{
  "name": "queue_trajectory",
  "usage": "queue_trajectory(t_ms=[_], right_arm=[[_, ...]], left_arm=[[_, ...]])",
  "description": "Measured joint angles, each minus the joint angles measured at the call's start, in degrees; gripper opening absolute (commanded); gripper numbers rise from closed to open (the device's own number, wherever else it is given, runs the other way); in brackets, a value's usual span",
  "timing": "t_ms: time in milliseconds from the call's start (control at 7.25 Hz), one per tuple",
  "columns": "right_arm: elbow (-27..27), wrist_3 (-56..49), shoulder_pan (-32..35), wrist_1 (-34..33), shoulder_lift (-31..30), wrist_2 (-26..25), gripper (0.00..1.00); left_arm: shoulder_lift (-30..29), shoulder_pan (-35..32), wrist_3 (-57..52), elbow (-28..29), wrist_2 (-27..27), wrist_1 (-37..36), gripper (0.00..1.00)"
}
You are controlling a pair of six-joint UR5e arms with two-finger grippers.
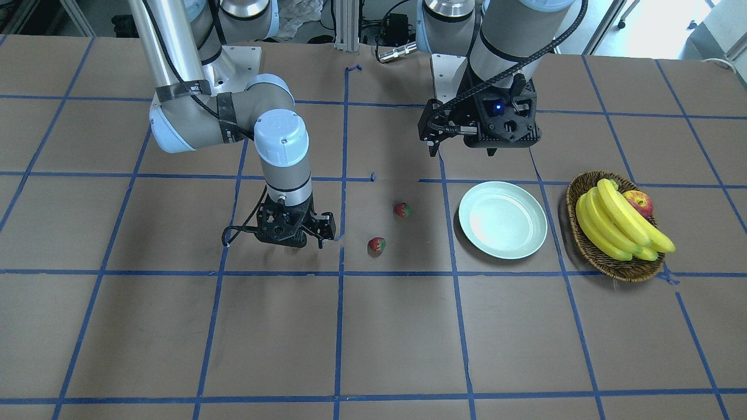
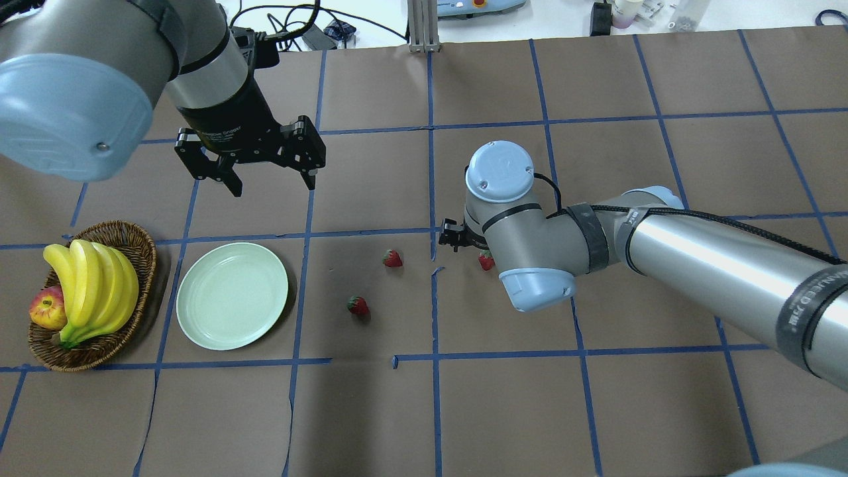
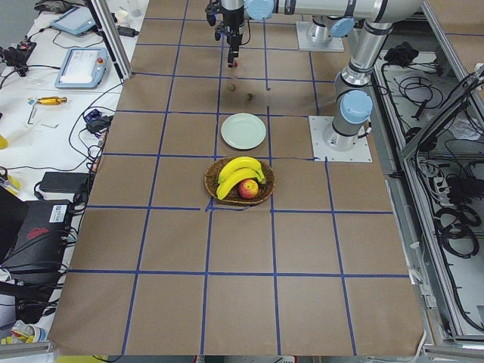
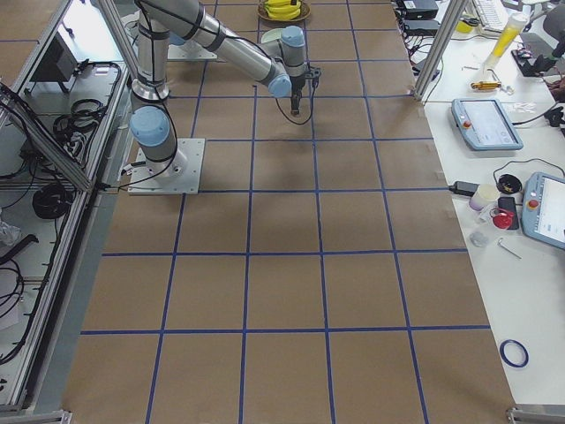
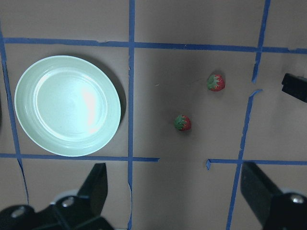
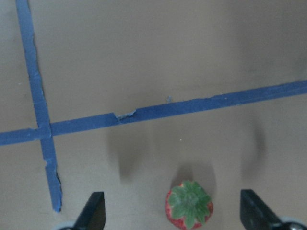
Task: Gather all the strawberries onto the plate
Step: 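Grasp the last strawberry with the right gripper, then carry the last strawberry toward the plate and release it near the others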
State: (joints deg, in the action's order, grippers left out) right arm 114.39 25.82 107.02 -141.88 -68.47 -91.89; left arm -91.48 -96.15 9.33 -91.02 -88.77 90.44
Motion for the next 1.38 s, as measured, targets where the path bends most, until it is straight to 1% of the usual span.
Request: queue_trajectory(t_ms=[138, 276, 414, 690, 828, 966, 1103, 1241, 1379], right_arm=[[0.2, -0.4, 0.0, -0.1, 0.3, 0.0, 0.29], [0.3, -0.5, 0.0, -0.2, 0.5, -0.1, 0.22], [0.6, -0.6, -0.1, -0.2, 0.6, -0.2, 0.1], [0.4, 0.0, -0.1, -0.5, 0.3, -0.2, 0.1], [-0.6, 2.6, 0.1, -0.9, -0.1, 1.0, 0.1], [-1.9, 7.6, 0.9, -1.6, -0.3, 3.9, 0.1], [-2.6, 12.8, 3.6, -2.4, -0.3, 6.3, 0.1], [-2.4, 17.2, 7.8, -2.9, 0.0, 7.2, 0.12], [-1.9, 19.9, 11.3, -2.9, 0.2, 7.4, 0.73]], left_arm=[[-0.1, 0.0, 0.0, 0.0, 0.0, 0.0, 1.0], [-0.1, 0.0, 0.1, -0.1, 0.0, 0.0, 1.0], [-0.1, 0.0, 0.1, -0.1, 0.0, 0.0, 1.0], [-0.2, 0.0, 0.1, -0.1, 0.0, 0.0, 1.0], [-0.1, 0.0, 0.1, -0.1, 0.0, 0.0, 1.0], [-0.1, 0.0, 0.1, -0.1, 0.0, 0.0, 1.0], [-0.1, 0.0, 0.1, -0.1, 0.0, 0.0, 1.0], [-0.1, 0.0, 0.0, -0.1, 0.0, 0.0, 1.0], [0.1, 0.0, 0.0, -0.1, 0.0, 0.0, 1.0]])
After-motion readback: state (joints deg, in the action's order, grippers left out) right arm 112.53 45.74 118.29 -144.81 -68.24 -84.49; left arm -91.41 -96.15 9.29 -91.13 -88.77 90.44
